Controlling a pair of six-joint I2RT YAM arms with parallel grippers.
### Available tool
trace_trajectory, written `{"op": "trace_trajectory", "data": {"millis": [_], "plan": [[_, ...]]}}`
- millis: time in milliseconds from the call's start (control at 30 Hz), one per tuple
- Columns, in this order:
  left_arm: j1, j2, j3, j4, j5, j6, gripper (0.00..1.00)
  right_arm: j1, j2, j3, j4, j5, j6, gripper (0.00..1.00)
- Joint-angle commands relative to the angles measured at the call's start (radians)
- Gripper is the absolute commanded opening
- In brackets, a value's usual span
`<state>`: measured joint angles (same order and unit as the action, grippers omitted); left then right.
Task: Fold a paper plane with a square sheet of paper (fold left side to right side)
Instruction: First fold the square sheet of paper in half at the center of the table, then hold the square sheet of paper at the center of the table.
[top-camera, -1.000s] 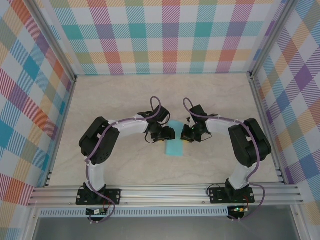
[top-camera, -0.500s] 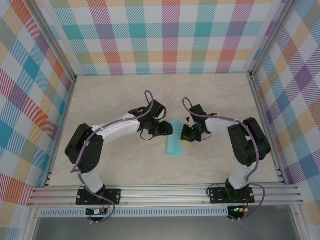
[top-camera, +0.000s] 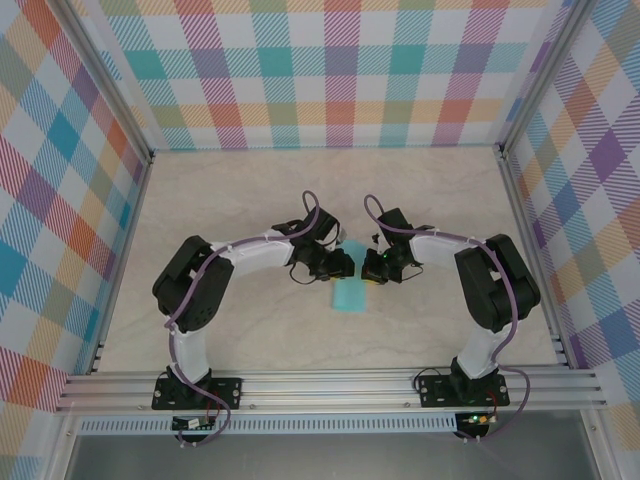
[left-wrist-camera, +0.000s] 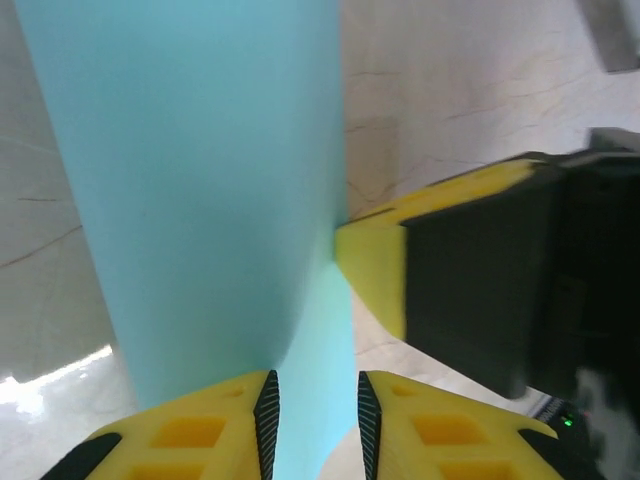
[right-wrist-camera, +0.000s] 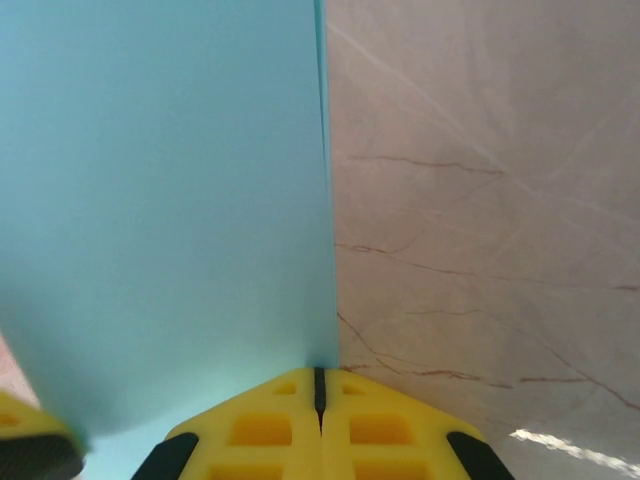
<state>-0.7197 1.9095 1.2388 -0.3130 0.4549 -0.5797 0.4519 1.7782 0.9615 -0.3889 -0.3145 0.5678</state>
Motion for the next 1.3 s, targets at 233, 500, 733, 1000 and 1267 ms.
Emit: {"op": "trace_trajectory", "data": {"millis": [233, 500, 733, 1000, 1267], "plan": [[-0.005, 0.05, -0.038, -0.066, -0.115, 0.024, 0.27, 0.03, 0.081, -0.023, -0.05, 0.089, -0.017, 0.03], [0.006, 0.034, -0.088, -0.086, -0.153, 0.037, 0.26, 0.031, 0.082, -0.021, -0.062, 0.096, -0.026, 0.03], [0.043, -0.045, -0.147, -0.086, -0.141, 0.045, 0.27, 0.033, 0.081, -0.017, -0.066, 0.098, -0.029, 0.04], [0.062, -0.155, -0.157, -0.013, -0.061, 0.044, 0.26, 0.04, 0.078, -0.015, -0.068, 0.1, -0.028, 0.04], [0.022, -0.081, -0.094, 0.113, 0.047, 0.033, 0.22, 0.043, 0.074, -0.016, -0.073, 0.106, -0.027, 0.04]]}}
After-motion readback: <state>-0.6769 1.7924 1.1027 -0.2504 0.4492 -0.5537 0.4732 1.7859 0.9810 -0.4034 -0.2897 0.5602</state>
